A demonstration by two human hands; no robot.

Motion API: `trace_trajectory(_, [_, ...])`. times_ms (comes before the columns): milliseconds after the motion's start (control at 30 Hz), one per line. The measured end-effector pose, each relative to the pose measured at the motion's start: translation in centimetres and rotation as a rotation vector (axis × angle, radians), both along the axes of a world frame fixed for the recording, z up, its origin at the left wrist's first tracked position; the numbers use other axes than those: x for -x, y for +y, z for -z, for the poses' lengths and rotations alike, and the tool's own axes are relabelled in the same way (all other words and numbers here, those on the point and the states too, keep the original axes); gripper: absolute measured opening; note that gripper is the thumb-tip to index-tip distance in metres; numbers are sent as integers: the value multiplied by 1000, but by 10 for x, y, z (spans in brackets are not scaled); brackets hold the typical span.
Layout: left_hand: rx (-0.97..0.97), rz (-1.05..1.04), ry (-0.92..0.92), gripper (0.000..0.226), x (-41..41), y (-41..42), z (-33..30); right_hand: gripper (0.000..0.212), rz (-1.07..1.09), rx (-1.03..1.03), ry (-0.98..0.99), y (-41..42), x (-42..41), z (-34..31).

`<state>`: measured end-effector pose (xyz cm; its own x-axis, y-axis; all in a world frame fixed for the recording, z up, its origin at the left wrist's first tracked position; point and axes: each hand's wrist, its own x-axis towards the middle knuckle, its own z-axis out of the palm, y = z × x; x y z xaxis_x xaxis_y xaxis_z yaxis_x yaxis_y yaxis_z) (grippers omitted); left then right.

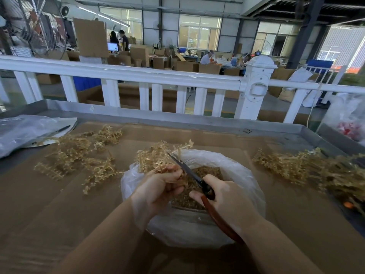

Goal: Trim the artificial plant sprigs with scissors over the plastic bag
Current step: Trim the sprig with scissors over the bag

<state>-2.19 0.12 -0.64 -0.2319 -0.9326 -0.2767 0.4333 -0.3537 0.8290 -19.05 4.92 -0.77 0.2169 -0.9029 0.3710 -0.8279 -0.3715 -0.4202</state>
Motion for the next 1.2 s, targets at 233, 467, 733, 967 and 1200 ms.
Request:
trace_trajectory(233, [-41,-23,53,20,-1,1,1,27,0,5,33,2,2,3])
trace_trajectory(467, [19,-10,42,4,-1,4,-3,29,4,3,56,6,-1,-2])
trace_trajectory(733, [28,24,-21,15,-3,4,-3,19,-17,-46,24,4,0,-7])
trace_trajectory(967, [-32,67,54,7,-3,6,-4,7,-41,-56,8,2,4,-7])
trace_trajectory(1200, [-150,178,108,6,-7,6,-3,5,-65,-7,34,5,3,-5])
